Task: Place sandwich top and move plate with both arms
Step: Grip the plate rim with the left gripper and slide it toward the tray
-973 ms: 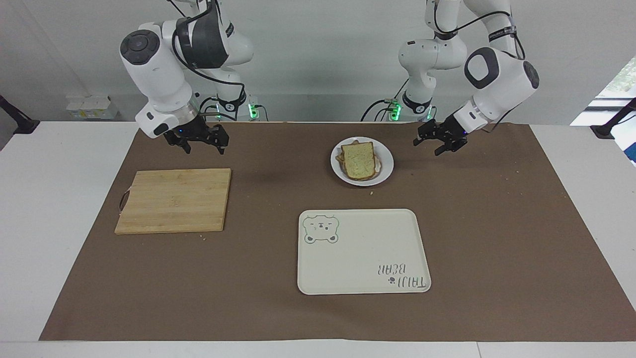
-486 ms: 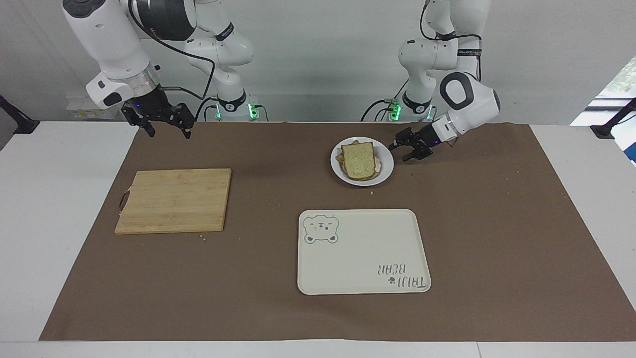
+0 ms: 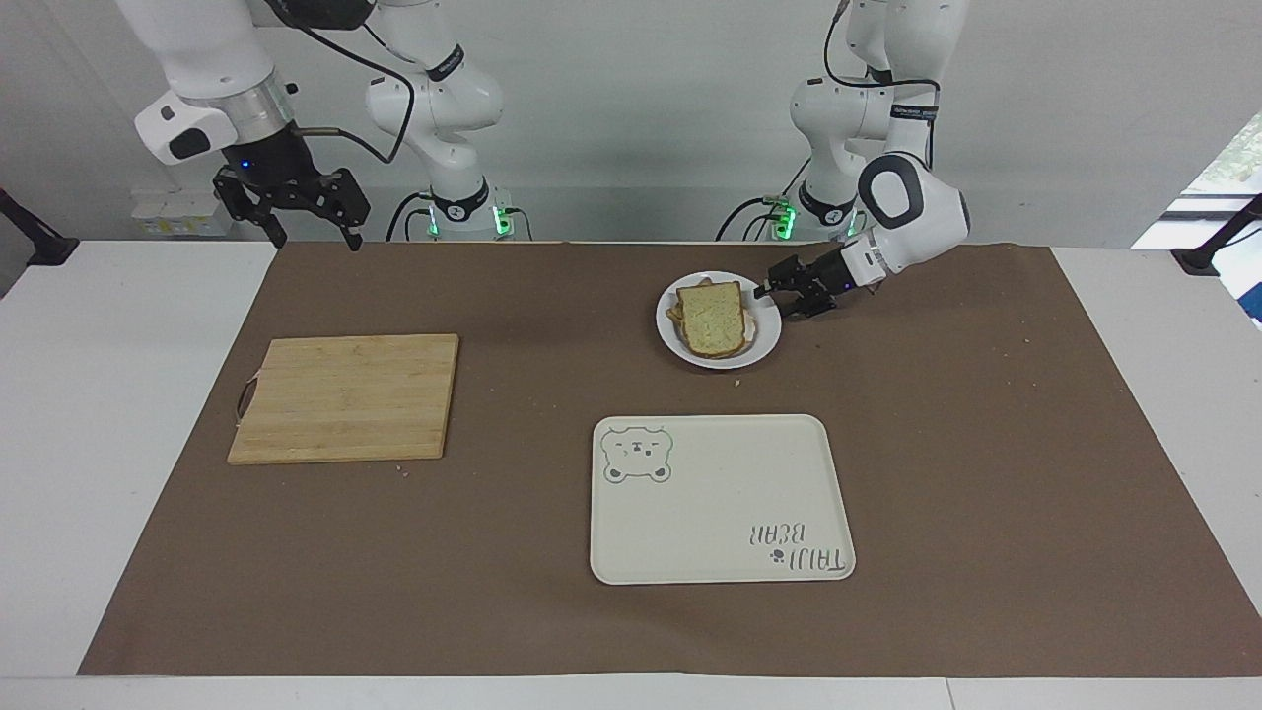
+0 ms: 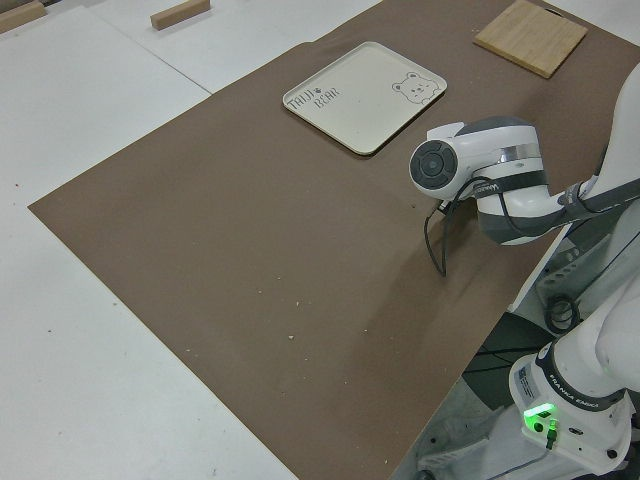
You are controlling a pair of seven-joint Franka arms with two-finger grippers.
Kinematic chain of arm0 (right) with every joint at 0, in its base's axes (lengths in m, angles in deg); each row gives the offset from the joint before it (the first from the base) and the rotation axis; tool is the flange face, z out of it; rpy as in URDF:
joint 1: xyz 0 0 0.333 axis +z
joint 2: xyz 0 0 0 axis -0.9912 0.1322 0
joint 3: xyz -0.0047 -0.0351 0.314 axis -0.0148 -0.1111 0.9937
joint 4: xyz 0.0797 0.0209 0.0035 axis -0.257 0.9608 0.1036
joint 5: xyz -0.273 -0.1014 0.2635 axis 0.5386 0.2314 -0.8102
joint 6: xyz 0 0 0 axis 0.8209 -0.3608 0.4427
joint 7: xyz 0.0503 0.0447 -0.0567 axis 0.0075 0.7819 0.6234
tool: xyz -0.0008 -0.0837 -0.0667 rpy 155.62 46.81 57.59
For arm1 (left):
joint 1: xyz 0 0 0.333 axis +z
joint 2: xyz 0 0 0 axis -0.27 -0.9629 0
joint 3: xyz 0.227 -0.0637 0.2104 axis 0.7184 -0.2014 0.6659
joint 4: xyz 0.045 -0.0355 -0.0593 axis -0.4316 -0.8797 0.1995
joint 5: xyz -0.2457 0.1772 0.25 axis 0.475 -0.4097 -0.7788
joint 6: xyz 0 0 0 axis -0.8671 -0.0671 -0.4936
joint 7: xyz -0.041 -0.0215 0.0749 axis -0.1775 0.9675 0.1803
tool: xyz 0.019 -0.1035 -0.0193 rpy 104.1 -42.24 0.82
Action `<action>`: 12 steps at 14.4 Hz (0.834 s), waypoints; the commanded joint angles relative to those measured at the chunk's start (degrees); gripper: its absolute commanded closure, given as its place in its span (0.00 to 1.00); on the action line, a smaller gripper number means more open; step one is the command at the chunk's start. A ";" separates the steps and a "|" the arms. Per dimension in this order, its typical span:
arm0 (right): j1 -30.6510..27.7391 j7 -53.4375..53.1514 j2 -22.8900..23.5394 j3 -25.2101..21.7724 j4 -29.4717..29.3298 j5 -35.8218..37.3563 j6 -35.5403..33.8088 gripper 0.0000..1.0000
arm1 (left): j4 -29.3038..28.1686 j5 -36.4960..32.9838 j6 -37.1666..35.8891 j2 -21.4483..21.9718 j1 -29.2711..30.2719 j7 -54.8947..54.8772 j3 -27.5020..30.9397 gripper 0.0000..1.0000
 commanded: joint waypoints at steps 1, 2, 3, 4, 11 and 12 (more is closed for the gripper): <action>-0.31 1.31 -0.84 0.39 0.27 0.38 -0.66 0.00 | -1.78 1.48 1.24 0.77 -1.13 -1.37 0.55 0.48; -0.31 0.87 -0.76 0.65 0.10 0.90 -0.92 0.00 | -1.96 1.48 0.81 0.77 -1.22 -1.37 0.55 0.65; -0.31 1.04 -0.76 0.65 0.09 1.08 -0.75 0.00 | -2.40 1.48 -0.50 0.77 -1.48 -1.37 0.55 0.85; -0.39 1.21 -0.85 0.39 0.27 0.48 -0.66 0.00 | -2.40 1.48 -1.65 0.68 -1.49 -1.37 0.55 0.96; -0.31 1.31 -1.55 0.48 1.41 0.56 -0.13 0.00 | -0.56 2.10 -3.67 -1.07 1.67 -1.11 0.64 1.00; -0.31 1.30 -1.81 0.48 2.11 0.56 -0.13 0.00 | 0.84 2.19 -5.42 -1.95 2.11 -0.94 0.72 1.00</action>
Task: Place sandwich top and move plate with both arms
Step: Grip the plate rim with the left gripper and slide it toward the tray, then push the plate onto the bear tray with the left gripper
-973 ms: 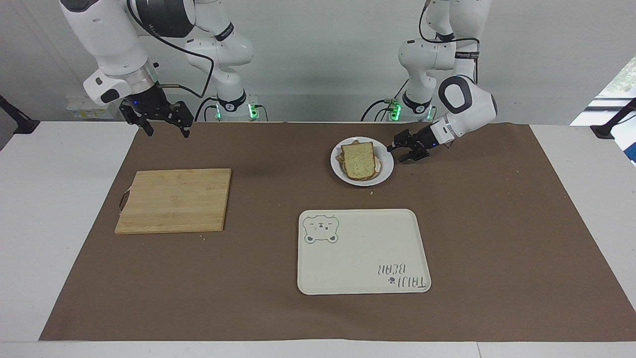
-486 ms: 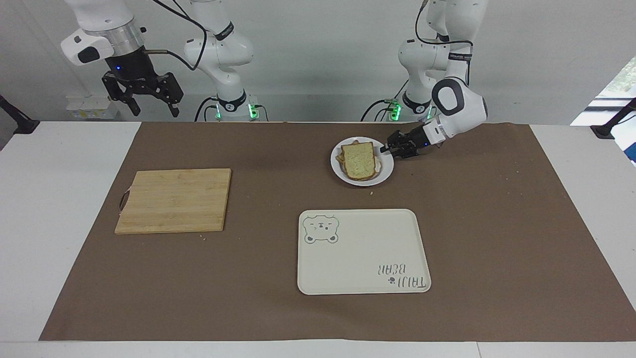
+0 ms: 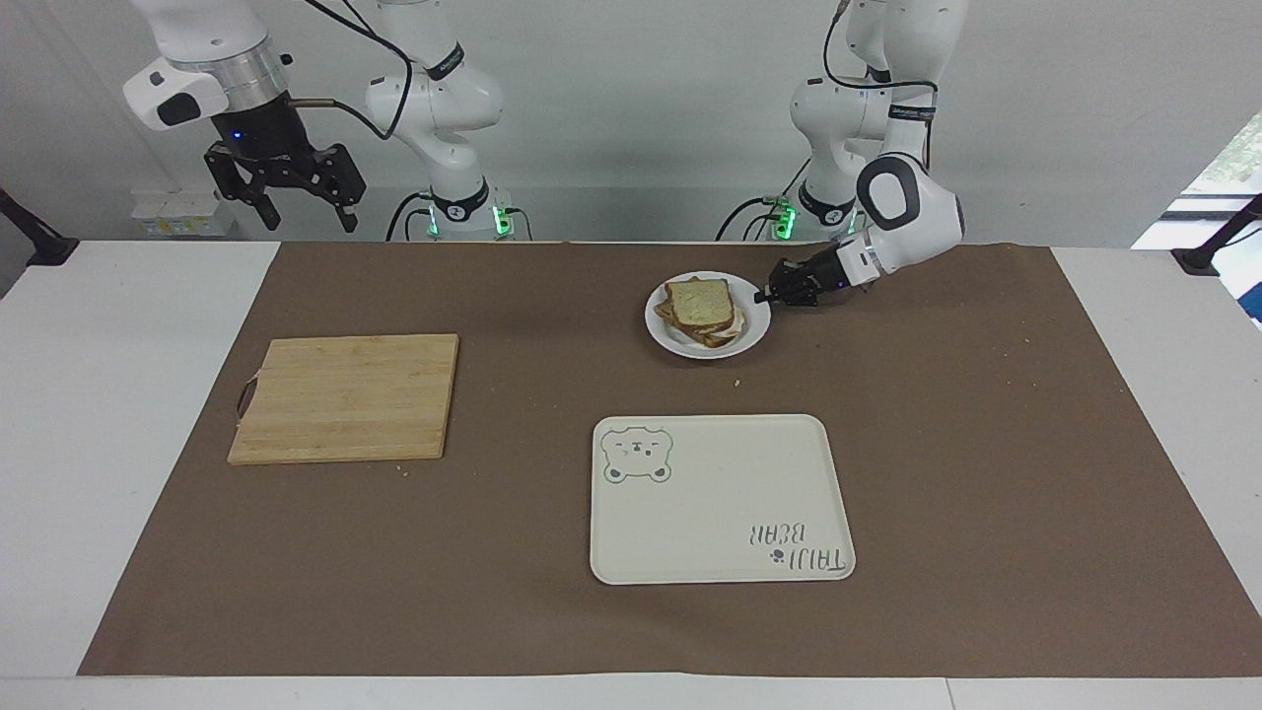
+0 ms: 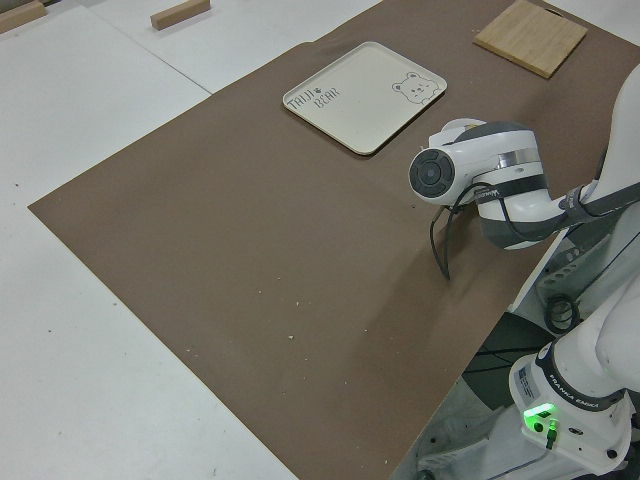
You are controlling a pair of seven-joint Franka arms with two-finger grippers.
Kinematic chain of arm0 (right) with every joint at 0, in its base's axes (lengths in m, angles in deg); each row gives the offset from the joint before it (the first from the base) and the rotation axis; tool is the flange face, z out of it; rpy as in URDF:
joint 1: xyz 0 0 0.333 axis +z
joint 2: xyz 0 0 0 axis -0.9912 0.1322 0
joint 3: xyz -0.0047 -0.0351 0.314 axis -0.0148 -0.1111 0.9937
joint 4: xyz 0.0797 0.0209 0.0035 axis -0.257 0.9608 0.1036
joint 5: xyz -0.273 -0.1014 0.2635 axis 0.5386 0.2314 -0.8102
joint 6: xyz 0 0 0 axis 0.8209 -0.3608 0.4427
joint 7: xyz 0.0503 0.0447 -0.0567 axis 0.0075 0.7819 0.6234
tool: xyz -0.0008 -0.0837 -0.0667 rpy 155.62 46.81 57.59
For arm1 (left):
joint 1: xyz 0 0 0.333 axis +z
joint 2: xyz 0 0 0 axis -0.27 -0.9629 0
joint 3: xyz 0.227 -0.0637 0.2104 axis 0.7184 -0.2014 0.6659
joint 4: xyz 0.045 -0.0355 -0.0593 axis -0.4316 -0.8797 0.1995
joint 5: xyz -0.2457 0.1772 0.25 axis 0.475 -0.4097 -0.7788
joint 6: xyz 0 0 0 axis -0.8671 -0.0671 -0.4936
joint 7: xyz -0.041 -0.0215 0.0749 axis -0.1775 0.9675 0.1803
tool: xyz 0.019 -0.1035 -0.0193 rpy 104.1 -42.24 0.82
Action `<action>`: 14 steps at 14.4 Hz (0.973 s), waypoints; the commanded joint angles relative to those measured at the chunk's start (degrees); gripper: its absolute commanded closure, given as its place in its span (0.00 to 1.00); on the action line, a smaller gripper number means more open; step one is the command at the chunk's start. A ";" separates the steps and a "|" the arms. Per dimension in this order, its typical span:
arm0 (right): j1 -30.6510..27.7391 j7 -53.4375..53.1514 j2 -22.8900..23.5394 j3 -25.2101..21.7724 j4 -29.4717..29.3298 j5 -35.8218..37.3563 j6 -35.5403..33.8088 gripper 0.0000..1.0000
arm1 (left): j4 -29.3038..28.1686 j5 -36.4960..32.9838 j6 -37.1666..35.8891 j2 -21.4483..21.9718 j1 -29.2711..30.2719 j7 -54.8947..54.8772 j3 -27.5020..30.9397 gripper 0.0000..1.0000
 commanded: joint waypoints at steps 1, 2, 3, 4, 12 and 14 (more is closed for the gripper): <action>-0.36 1.21 -1.48 0.16 2.07 0.82 -0.18 0.00 | 2.52 0.87 -3.27 -2.49 3.71 -0.59 0.29 1.00; -0.36 1.30 -1.48 0.16 2.16 1.00 -0.27 0.00 | 4.01 0.87 -5.37 -3.45 5.30 -0.51 0.29 1.00; -0.36 1.21 -1.48 0.16 2.25 1.09 -0.18 0.00 | 5.60 0.87 -7.83 -4.25 6.36 -0.50 0.29 1.00; -0.36 1.21 -1.48 0.24 2.25 1.09 -0.27 0.00 | 7.44 0.87 -9.95 -5.39 8.72 -0.50 0.29 1.00; -0.27 2.52 -1.48 0.25 2.25 1.44 -0.10 0.00 | 30.35 9.04 -11.82 -19.26 11.74 5.01 -0.32 1.00; -0.36 2.53 -1.48 0.25 2.25 1.44 -0.10 0.00 | 37.31 10.88 -6.04 -24.01 8.23 7.66 -0.50 1.00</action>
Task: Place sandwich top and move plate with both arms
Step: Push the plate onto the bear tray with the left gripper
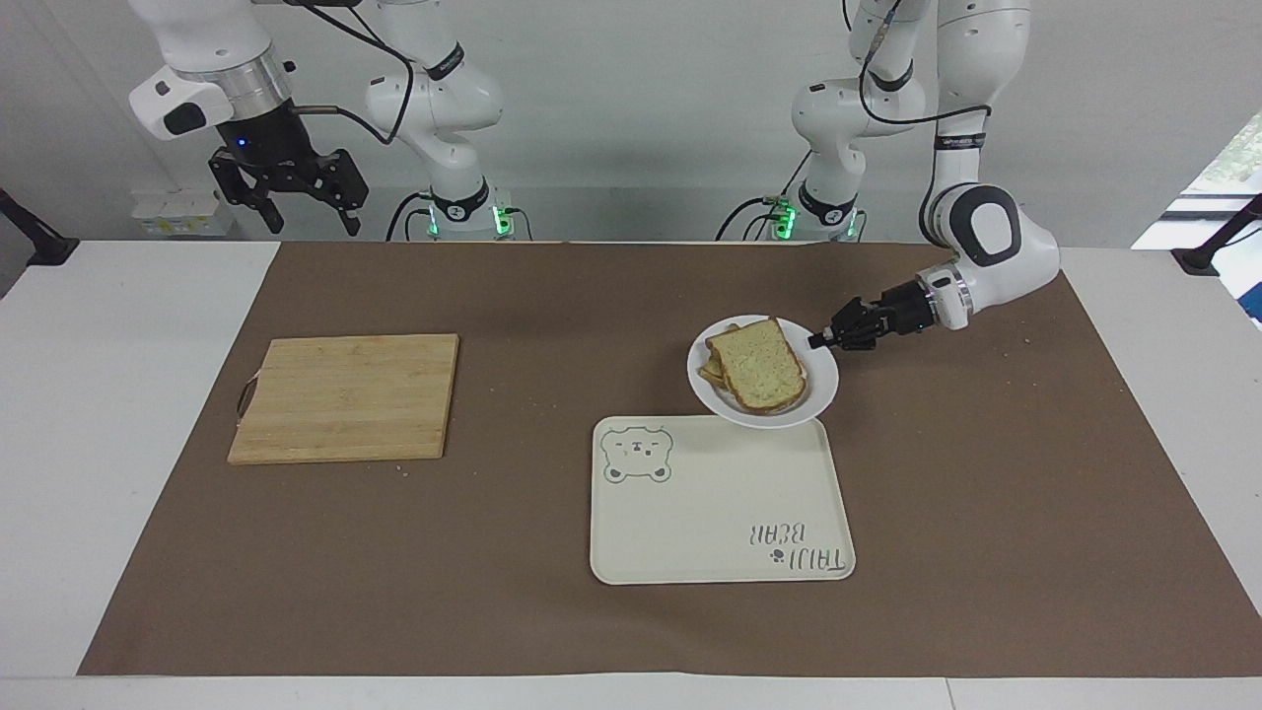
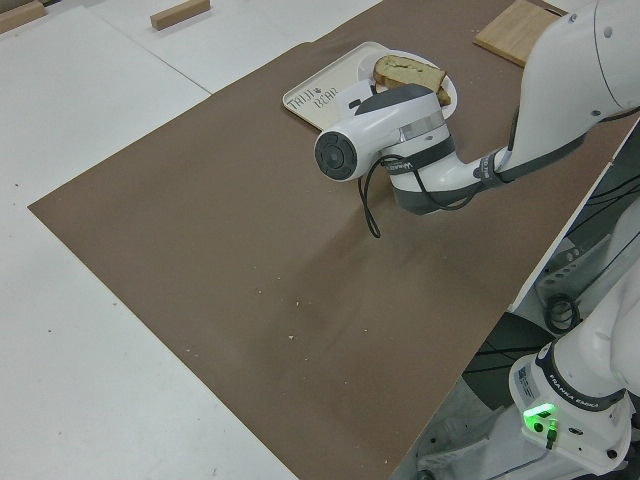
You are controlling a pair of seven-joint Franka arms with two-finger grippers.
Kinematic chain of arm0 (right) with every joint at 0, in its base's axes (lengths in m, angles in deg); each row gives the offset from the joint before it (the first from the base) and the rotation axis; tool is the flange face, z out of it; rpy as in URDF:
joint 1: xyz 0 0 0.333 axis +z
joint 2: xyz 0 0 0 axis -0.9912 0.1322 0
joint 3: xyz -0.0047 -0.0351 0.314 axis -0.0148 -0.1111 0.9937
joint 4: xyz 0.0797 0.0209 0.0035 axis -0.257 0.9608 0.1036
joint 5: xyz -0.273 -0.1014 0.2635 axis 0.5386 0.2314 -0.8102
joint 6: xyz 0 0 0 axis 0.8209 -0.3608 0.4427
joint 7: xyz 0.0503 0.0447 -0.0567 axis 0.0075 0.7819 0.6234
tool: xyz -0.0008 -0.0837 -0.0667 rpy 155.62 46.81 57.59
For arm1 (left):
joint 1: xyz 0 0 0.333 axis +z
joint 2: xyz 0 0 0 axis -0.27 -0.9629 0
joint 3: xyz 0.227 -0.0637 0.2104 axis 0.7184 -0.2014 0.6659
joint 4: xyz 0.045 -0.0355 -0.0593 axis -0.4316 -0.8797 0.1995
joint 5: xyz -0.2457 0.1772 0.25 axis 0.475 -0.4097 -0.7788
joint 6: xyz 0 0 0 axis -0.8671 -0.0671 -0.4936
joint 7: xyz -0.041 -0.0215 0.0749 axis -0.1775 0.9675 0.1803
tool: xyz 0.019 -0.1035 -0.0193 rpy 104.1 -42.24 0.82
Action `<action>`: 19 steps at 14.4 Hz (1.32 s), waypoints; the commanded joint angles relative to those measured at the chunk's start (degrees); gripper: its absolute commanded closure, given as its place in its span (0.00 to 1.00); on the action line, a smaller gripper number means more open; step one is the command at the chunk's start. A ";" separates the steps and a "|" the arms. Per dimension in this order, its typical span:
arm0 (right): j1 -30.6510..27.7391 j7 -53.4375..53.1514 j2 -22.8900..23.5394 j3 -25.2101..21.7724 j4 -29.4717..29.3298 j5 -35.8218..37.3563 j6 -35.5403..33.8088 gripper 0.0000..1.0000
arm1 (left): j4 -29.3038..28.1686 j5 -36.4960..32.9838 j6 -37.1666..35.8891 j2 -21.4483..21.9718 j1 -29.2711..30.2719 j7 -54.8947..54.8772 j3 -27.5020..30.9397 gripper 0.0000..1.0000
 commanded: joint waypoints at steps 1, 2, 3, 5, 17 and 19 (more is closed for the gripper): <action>-0.36 1.78 -1.45 0.27 1.49 1.44 -0.09 0.00 | 10.57 5.76 5.10 -9.23 -3.88 2.61 -0.13 1.00; -0.36 1.78 -1.45 0.27 1.49 1.44 -0.18 0.00 | 14.25 7.19 5.20 -12.66 -4.24 2.61 -0.22 1.00; -0.36 1.78 -1.45 0.27 1.49 1.44 -0.18 0.00 | 18.20 7.29 5.38 -15.65 -4.76 2.70 -0.22 1.00; -0.36 1.86 -1.45 0.27 1.49 1.44 -0.18 0.00 | 21.84 7.46 7.82 -19.97 -5.82 2.88 -1.26 1.00; -0.36 1.86 -1.45 0.35 1.49 1.35 -0.10 0.00 | 21.14 6.16 7.31 -21.40 -7.84 10.42 -2.24 0.02; -0.36 1.86 -1.45 0.35 1.49 1.26 -0.10 0.00 | 21.84 -0.23 7.57 -19.12 -7.76 17.34 -1.98 0.00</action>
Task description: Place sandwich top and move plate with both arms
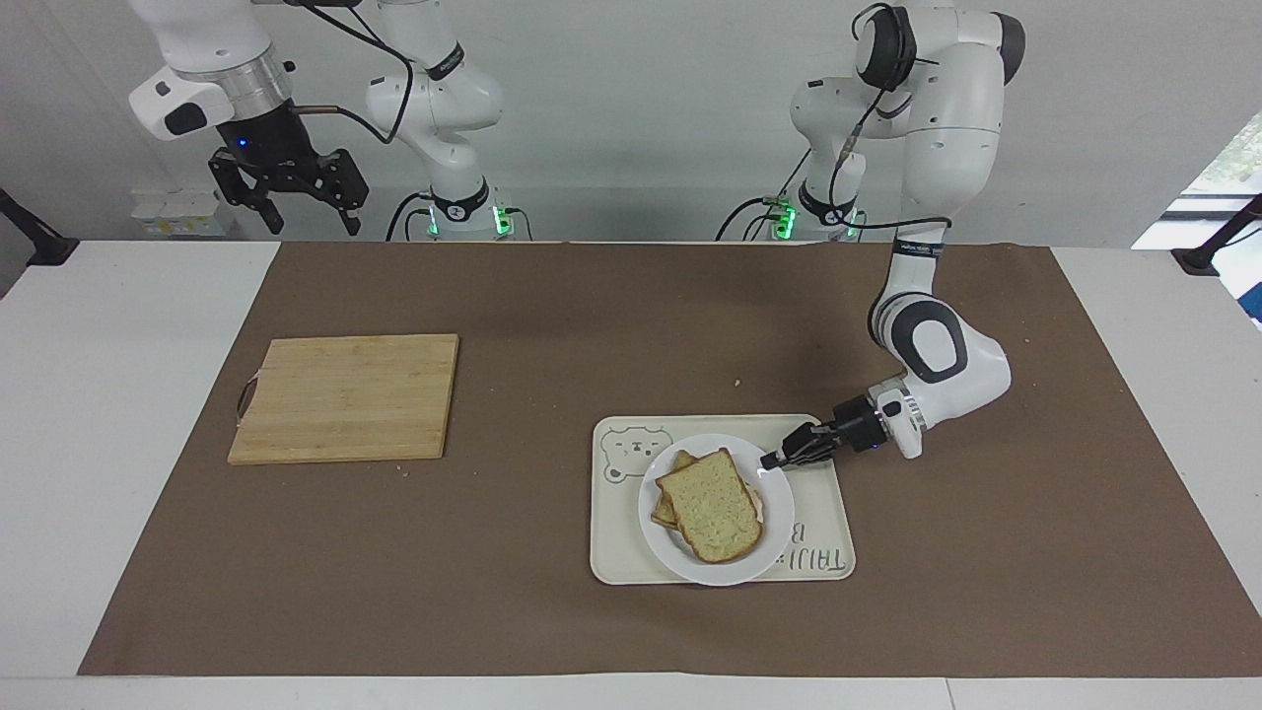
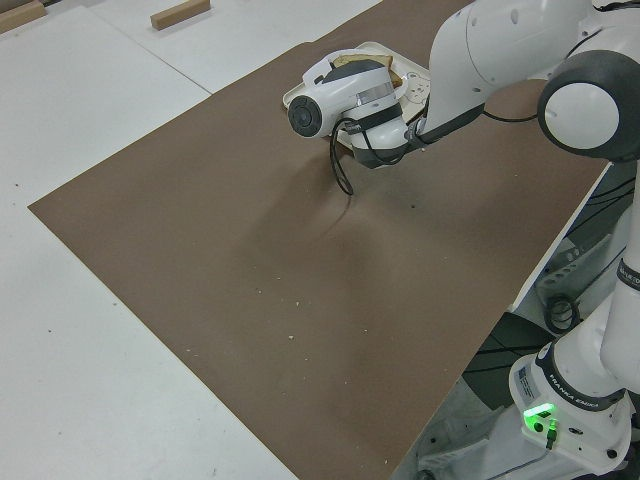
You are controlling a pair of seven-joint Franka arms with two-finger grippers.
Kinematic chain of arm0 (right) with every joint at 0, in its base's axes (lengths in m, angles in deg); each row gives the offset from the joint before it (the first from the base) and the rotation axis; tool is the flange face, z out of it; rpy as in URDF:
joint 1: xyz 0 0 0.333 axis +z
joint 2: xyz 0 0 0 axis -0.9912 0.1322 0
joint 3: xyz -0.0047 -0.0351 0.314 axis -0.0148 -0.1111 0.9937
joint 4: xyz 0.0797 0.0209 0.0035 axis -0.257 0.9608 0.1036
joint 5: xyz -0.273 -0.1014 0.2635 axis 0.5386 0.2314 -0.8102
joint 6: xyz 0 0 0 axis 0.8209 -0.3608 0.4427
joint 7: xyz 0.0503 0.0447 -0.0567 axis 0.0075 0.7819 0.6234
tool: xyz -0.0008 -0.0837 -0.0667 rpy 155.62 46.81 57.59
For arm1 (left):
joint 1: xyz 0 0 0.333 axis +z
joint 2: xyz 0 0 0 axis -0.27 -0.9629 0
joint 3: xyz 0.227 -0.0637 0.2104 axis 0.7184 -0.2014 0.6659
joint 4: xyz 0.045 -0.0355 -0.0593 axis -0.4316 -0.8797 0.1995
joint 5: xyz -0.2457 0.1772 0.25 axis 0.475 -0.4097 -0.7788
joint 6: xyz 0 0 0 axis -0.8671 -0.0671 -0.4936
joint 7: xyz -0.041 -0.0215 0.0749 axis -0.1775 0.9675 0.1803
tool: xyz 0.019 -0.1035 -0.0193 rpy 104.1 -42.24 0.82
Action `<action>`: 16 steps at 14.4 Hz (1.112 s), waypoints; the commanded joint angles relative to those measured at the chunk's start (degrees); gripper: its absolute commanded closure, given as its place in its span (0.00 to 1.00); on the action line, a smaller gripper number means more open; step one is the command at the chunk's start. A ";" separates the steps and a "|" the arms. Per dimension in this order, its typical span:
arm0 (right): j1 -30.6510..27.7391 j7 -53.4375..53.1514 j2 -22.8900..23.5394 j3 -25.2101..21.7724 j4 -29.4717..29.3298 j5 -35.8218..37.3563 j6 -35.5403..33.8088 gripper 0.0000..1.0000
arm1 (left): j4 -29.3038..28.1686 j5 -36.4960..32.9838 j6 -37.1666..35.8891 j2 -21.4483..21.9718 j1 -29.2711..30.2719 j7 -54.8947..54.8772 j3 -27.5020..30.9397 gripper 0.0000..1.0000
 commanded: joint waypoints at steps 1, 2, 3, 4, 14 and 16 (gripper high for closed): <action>-0.36 1.63 -1.45 0.35 1.48 1.00 -0.09 0.00 | -0.07 -10.29 -0.77 5.38 -0.25 10.99 1.05 0.00; -0.36 1.63 -1.45 0.44 1.48 0.91 -0.01 0.00 | 0.54 -17.57 -0.68 6.96 0.18 15.73 1.05 0.00; -0.36 1.80 -1.02 0.35 1.05 0.47 0.25 0.00 | 1.94 -24.95 -1.29 8.46 0.45 20.57 1.05 0.00; -0.44 2.32 -0.84 0.35 0.78 0.21 -0.27 0.00 | 3.00 -30.77 -1.73 9.69 0.71 24.79 1.05 0.00; -0.44 5.13 -0.04 0.26 -0.28 0.73 0.26 0.00 | 14.33 -69.21 -21.65 23.84 0.98 29.41 4.03 0.00; -0.44 5.84 -0.04 0.26 -0.28 0.73 0.26 0.00 | 19.77 -74.13 -24.65 24.47 1.06 27.65 4.83 0.00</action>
